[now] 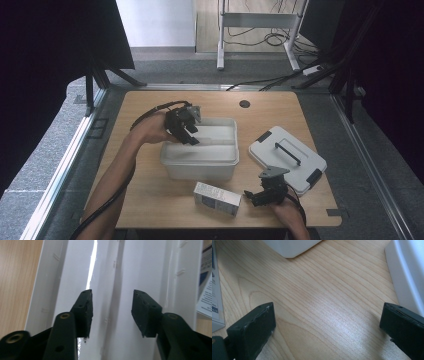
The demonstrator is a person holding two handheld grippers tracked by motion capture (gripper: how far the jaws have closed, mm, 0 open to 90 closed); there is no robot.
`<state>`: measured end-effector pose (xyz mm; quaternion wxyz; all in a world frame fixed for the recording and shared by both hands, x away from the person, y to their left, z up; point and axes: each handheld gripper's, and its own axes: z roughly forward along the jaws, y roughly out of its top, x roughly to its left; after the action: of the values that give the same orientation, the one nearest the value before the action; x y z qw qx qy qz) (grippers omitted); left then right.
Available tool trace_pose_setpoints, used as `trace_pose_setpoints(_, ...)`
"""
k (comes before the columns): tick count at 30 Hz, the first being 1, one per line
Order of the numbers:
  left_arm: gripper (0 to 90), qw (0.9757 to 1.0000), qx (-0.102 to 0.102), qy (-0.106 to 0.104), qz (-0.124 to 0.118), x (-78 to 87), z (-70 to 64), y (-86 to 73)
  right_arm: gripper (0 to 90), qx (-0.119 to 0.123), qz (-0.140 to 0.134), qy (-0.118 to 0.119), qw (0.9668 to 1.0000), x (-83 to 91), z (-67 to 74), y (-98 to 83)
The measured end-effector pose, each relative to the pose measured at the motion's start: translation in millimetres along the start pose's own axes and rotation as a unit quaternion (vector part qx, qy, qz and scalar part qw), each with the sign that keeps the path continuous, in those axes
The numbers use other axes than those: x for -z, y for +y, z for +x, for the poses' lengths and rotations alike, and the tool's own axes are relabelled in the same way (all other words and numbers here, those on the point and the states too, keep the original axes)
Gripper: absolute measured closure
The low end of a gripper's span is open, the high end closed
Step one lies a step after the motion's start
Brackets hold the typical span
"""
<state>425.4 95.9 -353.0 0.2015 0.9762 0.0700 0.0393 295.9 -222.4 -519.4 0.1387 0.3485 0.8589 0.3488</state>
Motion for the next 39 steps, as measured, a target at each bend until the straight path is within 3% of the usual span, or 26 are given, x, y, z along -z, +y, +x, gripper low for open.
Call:
trace_pose_setpoints(9, 70.5, 0.9989, -0.026, 0.003, 0.038, -18.3, 5.1, 11.0, 0.0, 0.000, 0.000, 0.000, 1.0000, 0.0, 0.0, 0.0)
trace_pose_setpoints(14, 80.8, 0.9979, -0.039, -0.014, 0.051, -24.5, 4.1, 12.8, 0.0, 0.000, 0.000, 0.000, 1.0000, 0.0, 0.0, 0.0)
trace_pose_setpoints(17, 87.2, 0.9975, -0.044, -0.020, 0.052, -25.8, 3.6, 13.8, 0.0, 0.000, 0.000, 0.000, 1.0000, 0.0, 0.0, 0.0)
trace_pose_setpoints(23, 89.1, 0.9974, -0.051, -0.021, 0.046, -24.4, 2.9, 15.5, 0.0, -0.001, 0.000, 0.000, 1.0000, 0.0, 0.1, 0.0)
trace_pose_setpoints(29, 89.3, 0.9978, -0.054, -0.015, 0.034, -16.5, 1.4, 20.0, 0.0, 0.000, 0.000, 0.000, 1.0000, 0.0, 0.0, 0.0)
trace_pose_setpoints(35, 89.2, 0.9988, -0.048, -0.005, 0.003, 8.0, -1.7, 25.5, 0.0, 0.000, 0.000, -0.001, 1.0000, 0.0, -0.1, 0.0)
trace_pose_setpoints(39, 89.1, 0.9992, -0.037, 0.009, 0.010, 17.9, -5.2, 26.5, 0.0, -0.001, 0.001, -0.001, 1.0000, 0.1, 0.1, 0.0)
